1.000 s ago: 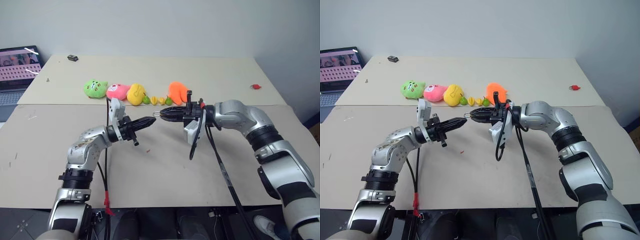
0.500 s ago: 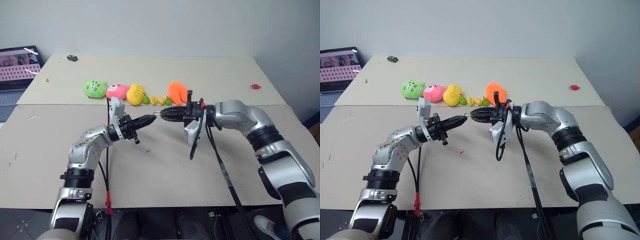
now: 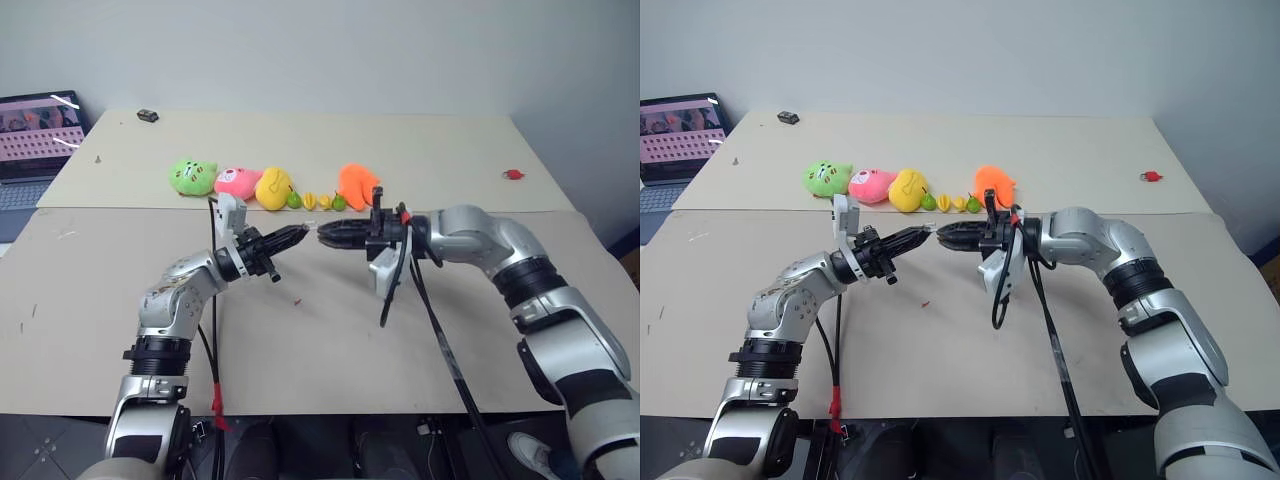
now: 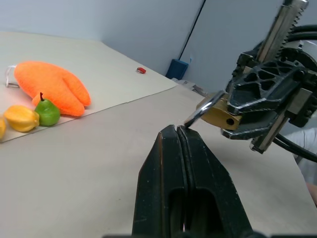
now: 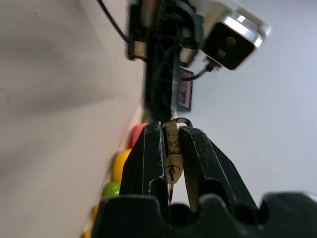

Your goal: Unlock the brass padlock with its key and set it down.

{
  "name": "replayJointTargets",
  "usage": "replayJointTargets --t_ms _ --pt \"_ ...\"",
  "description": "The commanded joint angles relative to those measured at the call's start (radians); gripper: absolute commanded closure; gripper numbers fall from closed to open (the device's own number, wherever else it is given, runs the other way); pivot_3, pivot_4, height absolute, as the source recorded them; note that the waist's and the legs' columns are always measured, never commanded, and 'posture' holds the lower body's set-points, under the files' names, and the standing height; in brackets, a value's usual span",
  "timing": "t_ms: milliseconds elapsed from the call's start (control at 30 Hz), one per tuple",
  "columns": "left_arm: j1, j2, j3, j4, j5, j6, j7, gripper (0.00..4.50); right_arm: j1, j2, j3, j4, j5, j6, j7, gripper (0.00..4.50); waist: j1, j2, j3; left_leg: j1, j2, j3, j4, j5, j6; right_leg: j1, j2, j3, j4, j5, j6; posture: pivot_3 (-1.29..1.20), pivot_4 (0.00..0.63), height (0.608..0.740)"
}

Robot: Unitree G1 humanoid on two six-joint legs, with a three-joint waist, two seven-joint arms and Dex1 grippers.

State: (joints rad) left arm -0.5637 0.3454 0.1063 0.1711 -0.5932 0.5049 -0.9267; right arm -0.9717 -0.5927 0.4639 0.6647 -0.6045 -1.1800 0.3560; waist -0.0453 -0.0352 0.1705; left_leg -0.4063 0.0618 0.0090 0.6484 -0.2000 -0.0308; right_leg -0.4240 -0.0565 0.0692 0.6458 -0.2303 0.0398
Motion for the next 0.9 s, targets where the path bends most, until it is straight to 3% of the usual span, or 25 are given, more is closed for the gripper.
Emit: replayJointTargets --t_ms 33,333,533,633,767,900 --pt "-0.036 -0.002 0.023 -0.021 -0.026 0.0 0.002 4.44 -0.02 0.008 -0.02 -0.021 0.029 0.004 -0.004 4.31 -0.001 0.0 0.0 0.0 0.0 0.0 0.0 0.0 0.0 0.0 0.0 0.0 0.0 0.0 0.0 0.0 0.15 0.722" --pt "-0.056 -0.017 0.057 0.001 -0.043 0.006 0.048 4.44 -0.009 0.011 -0.015 0.01 0.009 -0.007 -0.014 4.31 -0.001 0.0 0.0 0.0 0.0 0.0 0.0 0.0 0.0 0.0 0.0 0.0 0.0 0.0 0.0 0.0 0.15 0.722" --pt "-0.179 -0.068 0.224 0.099 -0.151 0.027 0.221 4.44 -0.003 0.005 -0.009 0.027 -0.001 -0.018 -0.013 4.31 0.0 -0.002 0.001 0.0 0.0 -0.001 0.0 0.0 -0.001 0.0 0.0 0.0 0.0 0.0 0.0 0.0 0.15 0.722" --pt "-0.146 -0.055 0.162 -0.045 -0.206 0.116 0.145 4.44 -0.005 0.001 -0.009 0.036 -0.01 -0.023 -0.015 4.31 -0.003 -0.002 0.001 0.0 0.0 -0.001 0.0 0.0 -0.001 0.0 0.0 0.0 -0.001 0.0 0.0 0.0 0.15 0.722" --pt "-0.007 0.035 0.029 -0.273 -0.242 0.216 -0.008 4.44 -0.011 0.002 -0.011 0.046 -0.014 -0.026 -0.017 4.31 -0.003 -0.002 0.001 -0.001 -0.002 -0.001 -0.002 0.0 -0.001 0.0 -0.002 0.0 -0.001 0.0 0.001 0.0 0.15 0.722" --pt "0.096 0.115 -0.024 -0.343 -0.215 0.204 -0.088 4.44 -0.012 0.002 -0.012 0.05 -0.019 -0.028 -0.021 4.31 -0.009 -0.002 0.002 0.002 -0.001 -0.001 -0.003 0.001 -0.003 0.0 -0.001 0.0 0.001 0.0 0.0 0.0 0.15 0.722"
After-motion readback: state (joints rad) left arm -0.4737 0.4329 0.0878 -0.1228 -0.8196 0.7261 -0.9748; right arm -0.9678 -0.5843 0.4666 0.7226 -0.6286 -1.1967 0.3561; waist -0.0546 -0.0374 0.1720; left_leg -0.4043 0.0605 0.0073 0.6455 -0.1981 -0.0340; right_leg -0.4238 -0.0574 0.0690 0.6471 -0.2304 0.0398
